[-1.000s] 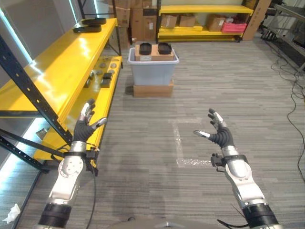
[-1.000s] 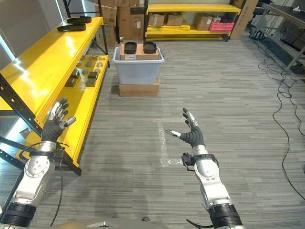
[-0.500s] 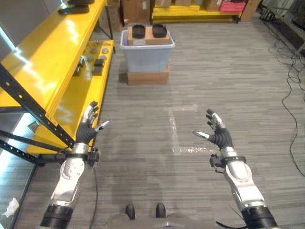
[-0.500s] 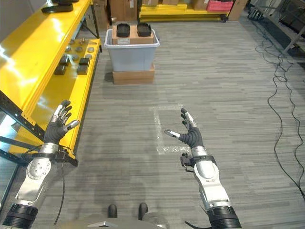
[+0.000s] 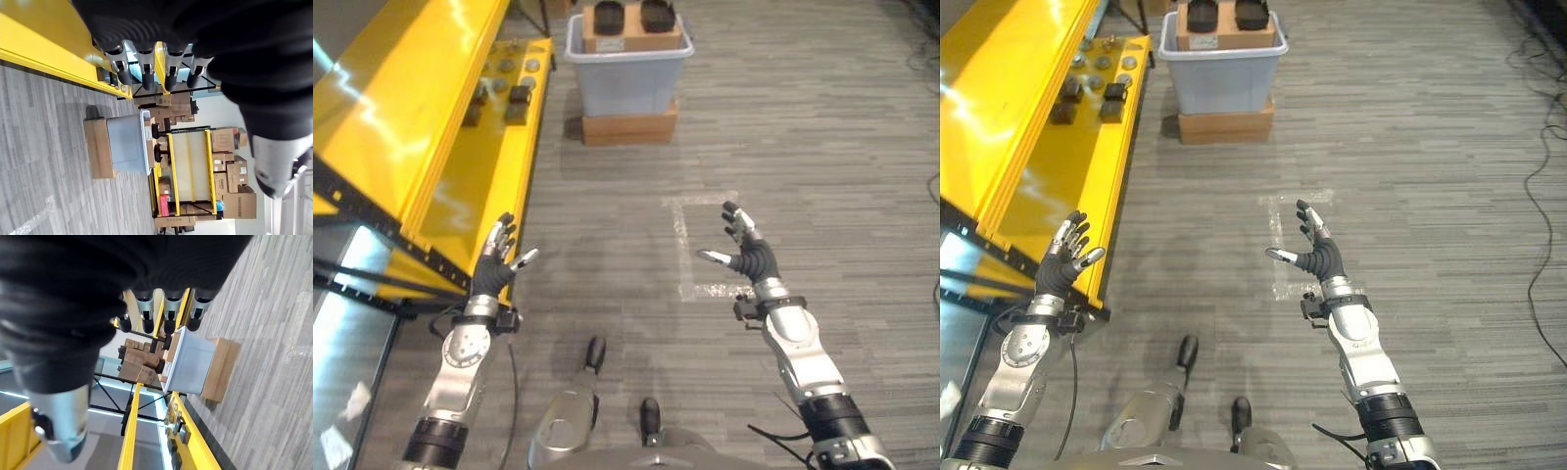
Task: Move parts from the plastic box to the shelf.
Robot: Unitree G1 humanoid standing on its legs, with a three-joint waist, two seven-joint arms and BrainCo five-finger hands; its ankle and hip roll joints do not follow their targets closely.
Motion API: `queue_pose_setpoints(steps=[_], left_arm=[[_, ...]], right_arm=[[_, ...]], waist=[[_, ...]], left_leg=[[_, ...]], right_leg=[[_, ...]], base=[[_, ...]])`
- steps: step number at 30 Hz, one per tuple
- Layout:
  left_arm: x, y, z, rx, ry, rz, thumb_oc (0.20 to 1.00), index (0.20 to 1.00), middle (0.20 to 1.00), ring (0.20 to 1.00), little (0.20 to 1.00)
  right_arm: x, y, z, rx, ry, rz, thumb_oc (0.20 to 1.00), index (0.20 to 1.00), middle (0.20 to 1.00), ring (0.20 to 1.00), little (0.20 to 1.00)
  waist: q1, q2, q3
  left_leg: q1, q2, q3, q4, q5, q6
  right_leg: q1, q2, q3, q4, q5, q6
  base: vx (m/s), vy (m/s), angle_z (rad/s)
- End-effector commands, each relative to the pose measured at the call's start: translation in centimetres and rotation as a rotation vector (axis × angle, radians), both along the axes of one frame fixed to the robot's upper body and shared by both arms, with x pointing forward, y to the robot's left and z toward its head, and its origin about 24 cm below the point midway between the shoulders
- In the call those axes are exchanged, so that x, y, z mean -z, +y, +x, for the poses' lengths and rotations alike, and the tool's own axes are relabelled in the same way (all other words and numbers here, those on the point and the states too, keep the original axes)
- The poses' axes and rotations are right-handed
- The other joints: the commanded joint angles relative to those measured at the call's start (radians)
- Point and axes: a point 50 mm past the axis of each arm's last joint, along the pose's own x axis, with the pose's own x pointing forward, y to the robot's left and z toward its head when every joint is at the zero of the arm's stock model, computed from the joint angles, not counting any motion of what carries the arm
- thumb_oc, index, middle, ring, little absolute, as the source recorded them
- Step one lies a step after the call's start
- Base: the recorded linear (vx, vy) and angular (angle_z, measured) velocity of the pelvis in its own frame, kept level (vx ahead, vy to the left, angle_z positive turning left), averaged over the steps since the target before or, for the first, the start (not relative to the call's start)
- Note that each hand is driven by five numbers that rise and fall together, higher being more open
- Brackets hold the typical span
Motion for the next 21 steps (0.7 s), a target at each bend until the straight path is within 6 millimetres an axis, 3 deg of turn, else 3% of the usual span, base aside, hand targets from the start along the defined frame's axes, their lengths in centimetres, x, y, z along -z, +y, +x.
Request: queue_pose_setpoints(steps=[1, 2, 3, 4, 5, 6, 9, 10, 11, 13, 14, 15, 17, 18, 21], left_arm=[[-3.5, 0.6, 0.5, 0.052, -0.15, 0.08, 1.0, 1.0, 1.0, 1.0, 1.0], [-3.5, 0.6, 0.5, 0.052, -0.149, 0.08, 1.0, 1.0, 1.0, 1.0, 1.0], [-3.9, 0.5, 0.6, 0.08, -0.163, 0.091, 1.0, 1.0, 1.0, 1.0, 1.0], [-4.0, 0.3, 0.6, 0.095, -0.164, 0.092, 1.0, 1.0, 1.0, 1.0, 1.0], [-4.0, 0.3, 0.6, 0.095, -0.164, 0.092, 1.0, 1.0, 1.0, 1.0, 1.0], [-4.1, 0.1, 0.7, 0.109, -0.164, 0.106, 1.0, 1.0, 1.0, 1.0, 1.0], [-4.5, 0.1, 0.8, 0.105, -0.175, 0.136, 1.0, 1.0, 1.0, 1.0, 1.0], [-4.6, 0.2, 0.6, 0.115, -0.181, 0.131, 1.0, 1.0, 1.0, 1.0, 1.0], [-4.5, 0.3, 0.4, 0.114, -0.178, 0.12, 1.0, 1.0, 1.0, 1.0, 1.0], [-4.3, 0.4, 0.2, 0.11, -0.173, 0.114, 1.0, 1.0, 1.0, 1.0, 1.0], [-4.1, 0.5, 0.1, 0.101, -0.163, 0.117, 1.0, 1.0, 1.0, 1.0, 1.0], [-4.0, 0.8, 0.0, 0.08, -0.159, 0.126, 1.0, 1.0, 1.0, 1.0, 1.0], [-3.9, 0.9, 0.1, 0.07, -0.157, 0.129, 1.0, 1.0, 1.0, 1.0, 1.0], [-3.9, 0.7, 0.3, 0.069, -0.163, 0.133, 1.0, 1.0, 1.0, 1.0, 1.0], [-3.7, 0.5, 0.3, 0.086, -0.16, 0.128, 1.0, 1.0, 1.0, 1.0, 1.0]], right_arm=[[-1.3, 1.2, 0.3, -0.059, -0.073, 0.017, 1.0, 1.0, 1.0, 1.0, 1.0], [-1.3, 1.2, 0.3, -0.059, -0.073, 0.018, 1.0, 1.0, 1.0, 1.0, 1.0], [-1.1, 1.6, 0.3, -0.081, -0.055, 0.01, 1.0, 1.0, 1.0, 1.0, 1.0], [-1.0, 1.8, 0.3, -0.093, -0.052, 0.009, 1.0, 1.0, 1.0, 1.0, 1.0], [-1.0, 1.8, 0.3, -0.093, -0.052, 0.009, 1.0, 1.0, 1.0, 1.0, 1.0], [-0.8, 2.0, 0.3, -0.096, -0.039, 0.013, 1.0, 1.0, 1.0, 1.0, 1.0], [-0.9, 2.5, 0.4, -0.11, -0.044, 0.017, 1.0, 1.0, 1.0, 1.0, 1.0], [-1.0, 2.7, 0.3, -0.125, -0.044, 0.034, 1.0, 1.0, 1.0, 1.0, 1.0], [-0.9, 2.6, 0.3, -0.126, -0.04, 0.043, 1.0, 1.0, 1.0, 1.0, 1.0], [-0.7, 2.5, 0.2, -0.124, -0.033, 0.049, 1.0, 1.0, 1.0, 1.0, 1.0], [-0.5, 2.5, 0.2, -0.12, -0.02, 0.06, 1.0, 1.0, 1.0, 1.0, 1.0], [0.0, 2.5, 0.0, -0.127, 0.006, 0.083, 1.0, 1.0, 1.0, 1.0, 1.0], [0.2, 2.5, -0.1, -0.13, 0.017, 0.093, 1.0, 1.0, 1.0, 1.0, 1.0], [0.5, 2.3, -0.3, -0.135, 0.033, 0.093, 1.0, 1.0, 1.0, 1.0, 1.0], [0.8, 1.9, -0.7, -0.131, 0.045, 0.1, 1.0, 1.0, 1.0, 1.0, 1.0]], waist=[[0.007, -0.118, -0.094], [0.009, -0.119, -0.094], [0.0, -0.123, -0.097], [-0.008, -0.127, -0.094], [-0.007, -0.121, -0.094], [-0.025, -0.11, -0.079], [-0.033, -0.084, -0.059], [-0.042, -0.068, -0.057], [-0.049, -0.066, -0.057], [-0.061, -0.063, -0.052], [-0.07, -0.07, -0.052], [-0.093, -0.084, -0.048], [-0.102, -0.083, -0.049], [-0.129, -0.093, -0.052], [-0.139, -0.103, -0.06]], left_leg=[[-0.046, -0.059, 0.045, 0.052, 0.063, 0.05], [-0.047, -0.06, 0.047, 0.053, 0.063, 0.051], [-0.006, -0.075, 0.06, 0.055, 0.03, 0.086], [0.022, -0.091, 0.062, 0.055, 0.007, 0.106], [0.018, -0.086, 0.062, 0.056, 0.014, 0.106], [0.072, -0.09, 0.054, 0.065, -0.029, 0.128], [0.14, -0.069, 0.06, 0.064, -0.066, 0.139], [0.186, -0.058, 0.063, 0.063, -0.097, 0.136], [0.207, -0.054, 0.063, 0.059, -0.114, 0.134], [0.241, -0.05, 0.057, 0.052, -0.14, 0.129], [0.274, -0.056, 0.052, 0.04, -0.16, 0.126], [0.326, -0.067, 0.036, 0.02, -0.181, 0.121], [0.363, -0.06, 0.027, 0.002, -0.197, 0.118], [0.42, -0.059, -0.008, -0.02, -0.228, 0.106], [0.448, -0.057, -0.033, -0.018, -0.251, 0.096]], right_leg=[[0.14, -0.086, -0.032, 0.153, -0.096, 0.113], [0.137, -0.087, -0.03, 0.159, -0.1, 0.114], [0.083, -0.122, -0.038, 0.316, 0.002, 0.151], [0.05, -0.143, -0.043, 0.415, 0.071, 0.167], [0.046, -0.138, -0.041, 0.414, 0.078, 0.166], [-0.007, -0.14, -0.049, 0.566, 0.174, 0.16], [-0.091, -0.187, -0.112, 0.629, 0.161, 0.16], [-0.145, -0.218, -0.19, 0.519, 0.08, 0.136], [-0.167, -0.21, -0.213, 0.45, 0.036, 0.127], [-0.171, -0.191, -0.237, 0.354, 0.018, 0.124], [-0.195, -0.172, -0.238, 0.253, 0.03, 0.13], [-0.241, -0.121, -0.195, 0.116, 0.076, 0.147], [-0.25, -0.087, -0.164, 0.048, 0.107, 0.156], [-0.29, -0.055, -0.093, -0.015, 0.153, 0.169], [-0.284, -0.066, -0.079, -0.022, 0.184, 0.161]], base=[[0.23, 0.142, -0.07], [0.29, 0.224, -0.22], [0.29, 0.22, -0.24], [0.27, 0.226, -0.33], [0.31, 0.21, 0.0], [0.3, 0.21, -0.06], [0.28, 0.129, 0.13], [0.47, 0.081, -0.03], [0.49, 0.01, -0.4], [0.3, -0.052, -0.32], [0.44, -0.055, 0.14], [0.44, -0.048, 0.17], [0.5, -0.054, 0.07], [0.61, -0.096, 0.18], [0.33, -0.1, 0.56]])
